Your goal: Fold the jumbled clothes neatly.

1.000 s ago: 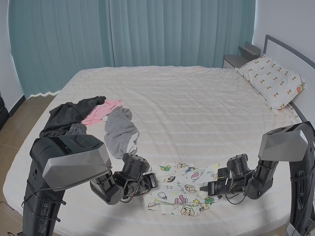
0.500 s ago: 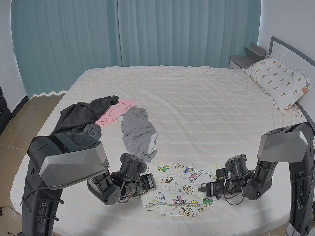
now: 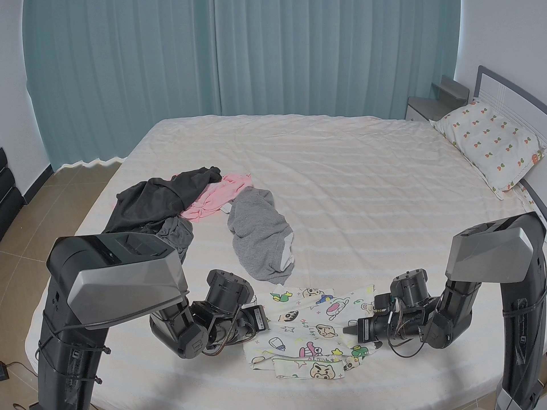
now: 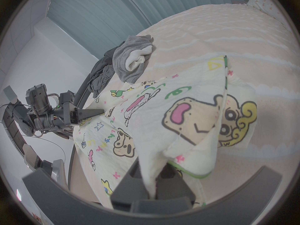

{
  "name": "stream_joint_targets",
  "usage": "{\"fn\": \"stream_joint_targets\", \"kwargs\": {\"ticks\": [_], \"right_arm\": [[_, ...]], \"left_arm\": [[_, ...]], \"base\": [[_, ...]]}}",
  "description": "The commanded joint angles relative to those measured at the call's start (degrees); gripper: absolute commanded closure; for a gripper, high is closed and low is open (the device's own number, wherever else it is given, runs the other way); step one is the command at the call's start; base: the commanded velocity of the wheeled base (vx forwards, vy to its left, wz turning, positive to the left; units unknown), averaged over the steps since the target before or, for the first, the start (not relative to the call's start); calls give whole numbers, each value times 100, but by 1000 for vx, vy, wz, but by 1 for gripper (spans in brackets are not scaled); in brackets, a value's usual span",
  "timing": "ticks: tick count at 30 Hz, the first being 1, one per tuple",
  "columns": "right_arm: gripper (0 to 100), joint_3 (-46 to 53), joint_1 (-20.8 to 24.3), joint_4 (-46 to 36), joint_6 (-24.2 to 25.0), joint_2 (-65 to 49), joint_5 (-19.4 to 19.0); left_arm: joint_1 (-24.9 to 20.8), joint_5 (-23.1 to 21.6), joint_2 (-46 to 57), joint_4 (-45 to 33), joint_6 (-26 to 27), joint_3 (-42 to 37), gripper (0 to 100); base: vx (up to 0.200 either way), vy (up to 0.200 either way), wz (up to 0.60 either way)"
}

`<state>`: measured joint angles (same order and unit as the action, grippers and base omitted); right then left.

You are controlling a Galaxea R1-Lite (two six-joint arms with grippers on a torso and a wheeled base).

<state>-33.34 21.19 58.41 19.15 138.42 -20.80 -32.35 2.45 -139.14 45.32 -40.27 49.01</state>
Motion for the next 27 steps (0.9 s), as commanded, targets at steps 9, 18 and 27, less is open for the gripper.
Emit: {"fn": "stream_joint_targets", "kwargs": {"ticks": [9,18,27], "right_arm": [[0,355,-9,-5,-87,-175,656],[0,469,-88,-75,-263,-422,1297],[0,820,-308,-409,-544,-712,1579]], "left_arm": [[124,89,335,11,45,-541,0],[124,-96,775,20,1346,-1833,0],[194,19,669,214,1812,-2027,0]], "base": [[0,0,0],[0,0,0],[0,0,0]]}}
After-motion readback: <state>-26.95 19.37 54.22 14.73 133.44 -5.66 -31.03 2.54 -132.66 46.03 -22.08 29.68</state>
